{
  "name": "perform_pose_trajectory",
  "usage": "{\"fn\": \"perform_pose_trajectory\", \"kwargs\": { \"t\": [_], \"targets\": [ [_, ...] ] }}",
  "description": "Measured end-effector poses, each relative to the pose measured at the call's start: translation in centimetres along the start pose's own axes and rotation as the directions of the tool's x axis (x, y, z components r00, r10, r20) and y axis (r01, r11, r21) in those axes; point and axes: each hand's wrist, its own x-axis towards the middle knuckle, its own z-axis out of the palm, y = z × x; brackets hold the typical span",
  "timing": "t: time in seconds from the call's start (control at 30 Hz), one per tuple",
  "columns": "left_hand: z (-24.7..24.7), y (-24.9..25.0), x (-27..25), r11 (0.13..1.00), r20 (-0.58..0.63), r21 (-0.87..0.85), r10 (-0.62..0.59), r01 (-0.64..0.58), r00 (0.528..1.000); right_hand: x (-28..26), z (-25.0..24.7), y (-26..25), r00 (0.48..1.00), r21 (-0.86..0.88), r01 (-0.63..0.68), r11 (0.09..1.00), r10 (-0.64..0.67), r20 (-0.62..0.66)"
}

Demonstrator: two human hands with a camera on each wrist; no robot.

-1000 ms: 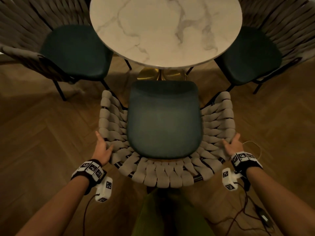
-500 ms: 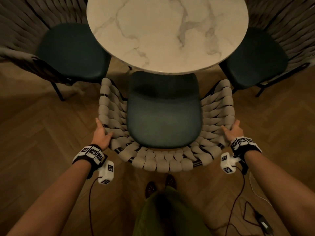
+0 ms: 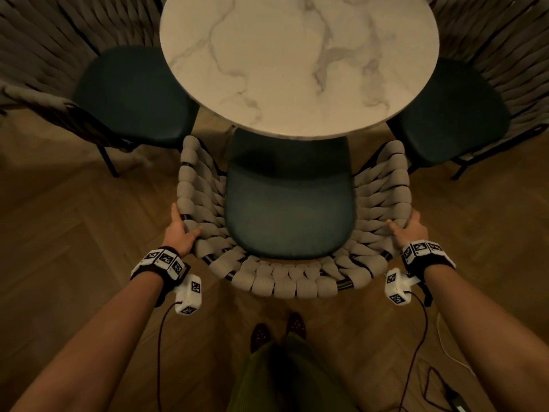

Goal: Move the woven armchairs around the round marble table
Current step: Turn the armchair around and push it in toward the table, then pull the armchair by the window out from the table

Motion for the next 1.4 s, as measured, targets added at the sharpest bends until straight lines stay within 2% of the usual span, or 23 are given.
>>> {"fn": "perform_pose_trajectory", "kwargs": {
  "t": [0.2,0.3,0.47,0.67,0.8,0.97,1.13,1.23,1.4],
  "targets": [
    [-1.4,-0.5,-2.2,0.997,-0.001,-0.068,-0.044,0.044,0.999,-1.3,0.7,-2.5,0.992,-0.247,0.057,0.967,-0.083,-0.096],
    [-2.7,-1.2,-3.4,1.000,-0.038,0.024,-0.002,0.003,0.999,-2.9,2.0,-5.4,0.979,-0.427,0.152,0.891,-0.194,-0.057],
    [-7.3,-2.4,-4.6,0.996,-0.110,0.090,0.023,-0.013,0.994,-5.8,5.5,-14.1,0.932,-0.382,0.357,0.852,-0.354,0.082],
    [-16.6,-7.2,-2.7,0.996,-0.201,0.092,0.009,0.010,0.980,-10.6,11.4,-27.6,0.810,-0.279,0.584,0.762,-0.527,0.258],
    [-23.6,-10.9,1.3,0.990,-0.218,0.138,0.021,0.009,0.976,-14.2,16.9,-36.8,0.727,-0.223,0.682,0.696,-0.614,0.307],
    [-33.4,-14.0,8.7,0.948,-0.152,0.316,0.084,-0.032,0.985,-19.3,25.2,-47.1,0.683,-0.173,0.717,0.675,-0.634,0.363],
    [-42.2,-13.5,15.8,0.851,-0.138,0.523,0.142,-0.049,0.980,-22.7,32.0,-55.1,0.645,-0.117,0.735,0.668,-0.634,0.427],
    [-45.3,-11.8,20.7,0.814,-0.145,0.578,0.176,-0.061,0.974,-23.2,35.3,-58.8,0.629,-0.099,0.736,0.670,-0.622,0.467],
    [-46.1,-8.5,27.8,0.747,-0.140,0.658,0.251,-0.099,0.958,-22.4,40.3,-63.4,0.598,-0.074,0.745,0.662,-0.616,0.513]
  ]
}}
